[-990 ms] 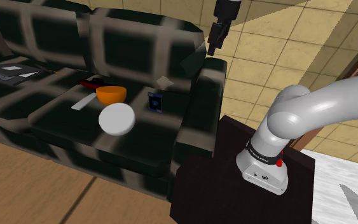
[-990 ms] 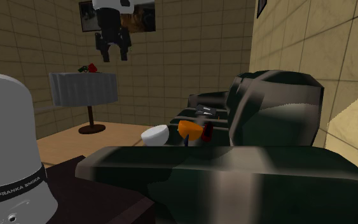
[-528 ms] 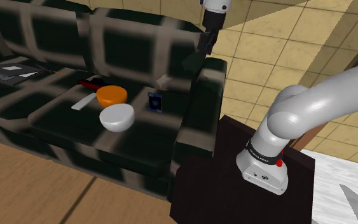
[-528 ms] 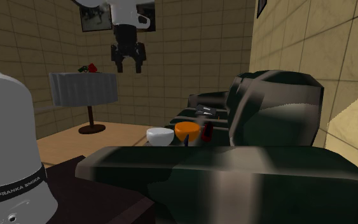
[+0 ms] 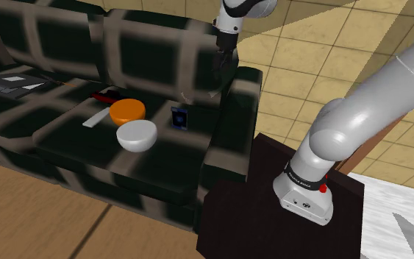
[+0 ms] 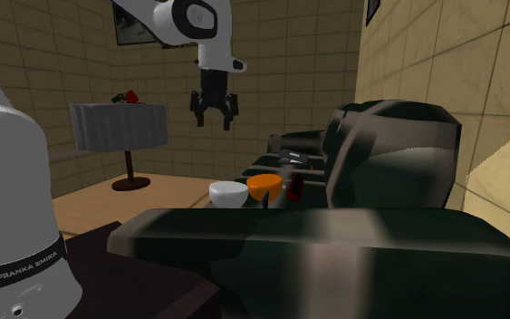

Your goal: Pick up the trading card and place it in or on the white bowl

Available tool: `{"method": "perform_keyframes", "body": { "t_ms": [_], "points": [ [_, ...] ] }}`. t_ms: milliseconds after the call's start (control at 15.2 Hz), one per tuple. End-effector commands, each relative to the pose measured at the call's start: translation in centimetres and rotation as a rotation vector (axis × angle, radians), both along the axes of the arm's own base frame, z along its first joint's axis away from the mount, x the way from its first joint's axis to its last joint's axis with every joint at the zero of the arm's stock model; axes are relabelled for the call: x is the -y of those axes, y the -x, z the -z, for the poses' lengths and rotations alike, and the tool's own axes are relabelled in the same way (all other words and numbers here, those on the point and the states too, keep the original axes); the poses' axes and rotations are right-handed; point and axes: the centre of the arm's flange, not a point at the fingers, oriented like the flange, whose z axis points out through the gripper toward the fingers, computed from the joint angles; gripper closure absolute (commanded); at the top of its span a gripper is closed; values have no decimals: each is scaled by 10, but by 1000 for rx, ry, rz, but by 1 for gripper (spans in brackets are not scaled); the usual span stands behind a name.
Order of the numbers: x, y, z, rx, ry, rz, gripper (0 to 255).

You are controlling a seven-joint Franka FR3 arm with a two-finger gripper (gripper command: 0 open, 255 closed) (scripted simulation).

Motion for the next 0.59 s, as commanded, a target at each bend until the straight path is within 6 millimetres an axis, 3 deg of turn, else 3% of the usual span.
{"method": "perform_keyframes", "body": {
  "t_ms": [0,528],
  "points": [
    [10,-19,18,-9,-14,-11,0],
    [36,-97,95,-48,-72,-54,0]
  ]
}}
